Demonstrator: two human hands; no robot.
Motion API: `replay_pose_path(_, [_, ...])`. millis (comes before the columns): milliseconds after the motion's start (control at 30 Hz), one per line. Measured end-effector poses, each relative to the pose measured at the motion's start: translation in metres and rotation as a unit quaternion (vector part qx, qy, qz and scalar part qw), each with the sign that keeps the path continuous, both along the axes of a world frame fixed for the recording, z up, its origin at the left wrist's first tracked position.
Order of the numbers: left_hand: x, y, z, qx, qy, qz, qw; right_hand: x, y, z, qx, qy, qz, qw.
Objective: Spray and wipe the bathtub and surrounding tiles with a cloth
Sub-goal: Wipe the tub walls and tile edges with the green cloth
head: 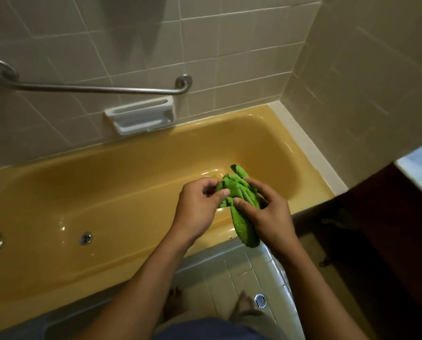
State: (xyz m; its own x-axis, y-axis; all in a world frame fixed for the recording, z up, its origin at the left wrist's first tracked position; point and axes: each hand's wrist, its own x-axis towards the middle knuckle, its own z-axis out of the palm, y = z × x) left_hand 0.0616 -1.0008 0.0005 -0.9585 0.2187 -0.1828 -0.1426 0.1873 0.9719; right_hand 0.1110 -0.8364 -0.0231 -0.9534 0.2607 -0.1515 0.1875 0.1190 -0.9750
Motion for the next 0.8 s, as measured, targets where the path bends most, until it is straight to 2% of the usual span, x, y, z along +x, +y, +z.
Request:
replay_pose_path(267, [0.027,0.162,0.005,-0.001,0.052,-0.030,0.998,0.054,0.156,0.000,0.013,0.000,-0.094,0.995])
replay_pose_path(433, [0.032,0.223,0.001,-0.014,0.054,-0.051,0.997,0.065,0.214,-0.006,0.039,0.015,-0.133,0.990])
replay_pose_path(800, [-0.017,0.326,-0.014,-0.011,0.041,-0.039,0.998,0.023,0.312,-0.039,0.070,-0.008,-0.122,0.990])
